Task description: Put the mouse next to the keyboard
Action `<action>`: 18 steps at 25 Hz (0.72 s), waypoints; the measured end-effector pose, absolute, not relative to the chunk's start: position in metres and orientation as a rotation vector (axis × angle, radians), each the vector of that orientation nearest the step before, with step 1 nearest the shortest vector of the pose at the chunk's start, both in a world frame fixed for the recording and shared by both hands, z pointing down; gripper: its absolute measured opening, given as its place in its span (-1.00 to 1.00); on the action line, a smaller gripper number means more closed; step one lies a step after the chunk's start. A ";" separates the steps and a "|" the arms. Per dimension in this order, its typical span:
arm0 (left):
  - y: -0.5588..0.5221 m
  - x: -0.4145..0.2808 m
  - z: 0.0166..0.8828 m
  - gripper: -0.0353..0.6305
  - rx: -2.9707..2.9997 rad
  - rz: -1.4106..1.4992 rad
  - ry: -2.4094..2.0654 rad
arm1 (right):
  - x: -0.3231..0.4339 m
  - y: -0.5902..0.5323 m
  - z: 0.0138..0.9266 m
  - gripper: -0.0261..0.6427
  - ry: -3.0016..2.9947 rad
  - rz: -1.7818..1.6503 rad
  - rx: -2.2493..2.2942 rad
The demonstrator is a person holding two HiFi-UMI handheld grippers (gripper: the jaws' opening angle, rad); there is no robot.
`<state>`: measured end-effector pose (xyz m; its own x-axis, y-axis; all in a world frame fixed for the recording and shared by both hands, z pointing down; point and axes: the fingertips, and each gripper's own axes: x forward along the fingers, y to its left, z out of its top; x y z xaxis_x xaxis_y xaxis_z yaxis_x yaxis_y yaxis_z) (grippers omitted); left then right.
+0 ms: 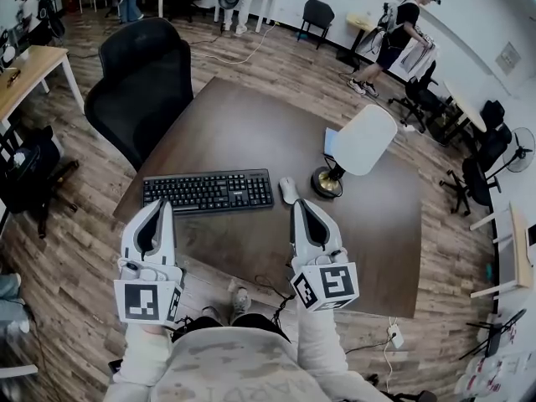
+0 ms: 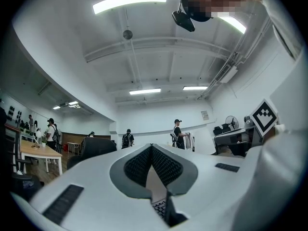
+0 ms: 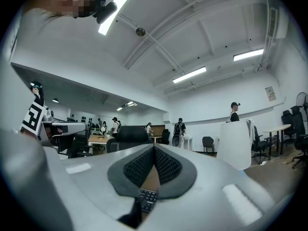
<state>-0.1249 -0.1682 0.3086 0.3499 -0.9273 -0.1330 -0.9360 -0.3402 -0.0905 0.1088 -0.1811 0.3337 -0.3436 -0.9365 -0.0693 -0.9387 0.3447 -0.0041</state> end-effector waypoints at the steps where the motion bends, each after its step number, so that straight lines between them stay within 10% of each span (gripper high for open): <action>1: -0.167 -0.126 0.308 -0.88 -2.454 0.088 1.706 | 0.108 -0.179 0.333 -0.89 2.526 0.062 -1.767; 18: -0.144 -0.132 0.298 -0.88 -2.458 0.122 1.670 | 0.091 -0.146 0.314 -0.89 2.517 0.154 -1.758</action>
